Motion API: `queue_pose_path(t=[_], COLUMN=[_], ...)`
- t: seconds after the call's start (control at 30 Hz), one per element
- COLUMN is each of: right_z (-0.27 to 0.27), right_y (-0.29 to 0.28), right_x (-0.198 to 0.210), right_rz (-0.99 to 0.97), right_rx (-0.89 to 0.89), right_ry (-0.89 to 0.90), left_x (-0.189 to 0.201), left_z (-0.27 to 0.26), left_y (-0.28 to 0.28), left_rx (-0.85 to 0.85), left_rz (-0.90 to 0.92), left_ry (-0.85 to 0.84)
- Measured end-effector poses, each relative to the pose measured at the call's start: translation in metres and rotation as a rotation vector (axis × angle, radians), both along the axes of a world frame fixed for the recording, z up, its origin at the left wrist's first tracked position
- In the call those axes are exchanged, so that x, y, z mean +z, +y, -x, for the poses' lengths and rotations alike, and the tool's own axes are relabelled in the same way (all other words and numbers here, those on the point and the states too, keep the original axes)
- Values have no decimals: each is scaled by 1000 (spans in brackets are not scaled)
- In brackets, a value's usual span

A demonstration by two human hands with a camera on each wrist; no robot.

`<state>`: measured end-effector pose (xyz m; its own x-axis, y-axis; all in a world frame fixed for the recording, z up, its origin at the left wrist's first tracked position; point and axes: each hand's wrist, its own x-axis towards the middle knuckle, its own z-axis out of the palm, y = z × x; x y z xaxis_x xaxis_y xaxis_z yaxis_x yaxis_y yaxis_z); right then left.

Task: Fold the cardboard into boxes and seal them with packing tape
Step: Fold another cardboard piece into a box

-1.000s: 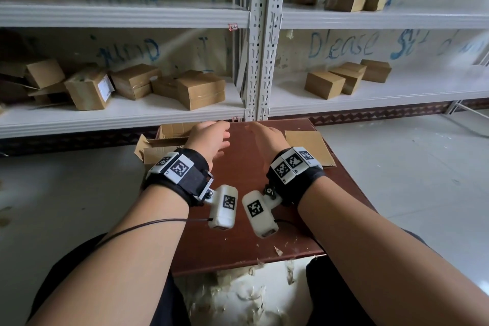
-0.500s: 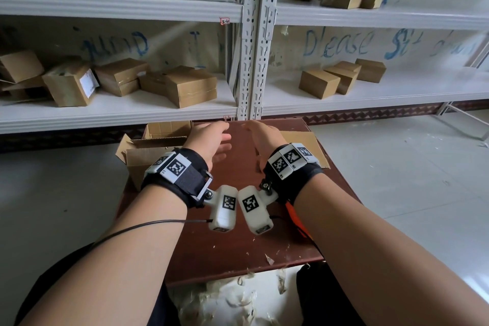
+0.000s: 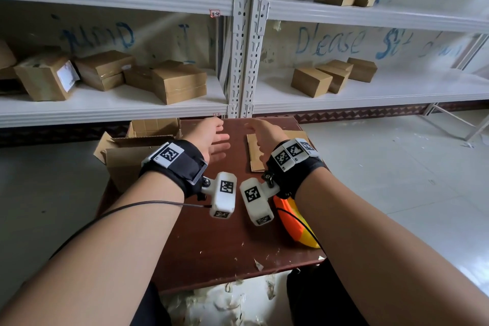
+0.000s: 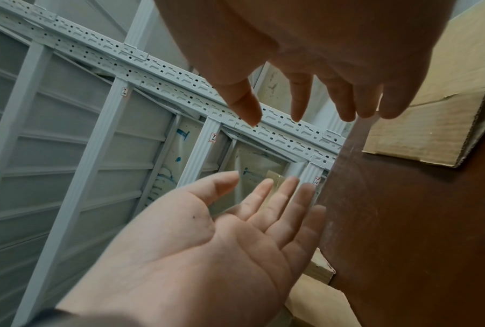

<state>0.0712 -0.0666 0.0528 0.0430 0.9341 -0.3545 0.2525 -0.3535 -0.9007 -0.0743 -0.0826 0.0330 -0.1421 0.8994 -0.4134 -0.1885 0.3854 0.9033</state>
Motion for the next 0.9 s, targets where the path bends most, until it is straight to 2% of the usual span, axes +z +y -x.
queue_pose_path(t=[0.13,0.27,0.47,0.63,0.9], right_z=[-16,-24,-41,-54,-84], right_y=[3,19,50,78,104], right_x=[-5,-13,-32,-38,-59], right_rz=[5,37,66,56,-9], right_rx=[42,63,73,-8,-165], right_ry=[72,49,56,-5,28], left_x=[-11,-24,-43,-62,-91], left_z=[-6,-13,-19,-18,-8], left_y=[10,20,40,54,64], left_rx=[13,17,8,26,71], left_rz=[69,136,198,201,249], left_ry=[-73,-145,-153,-174,-424])
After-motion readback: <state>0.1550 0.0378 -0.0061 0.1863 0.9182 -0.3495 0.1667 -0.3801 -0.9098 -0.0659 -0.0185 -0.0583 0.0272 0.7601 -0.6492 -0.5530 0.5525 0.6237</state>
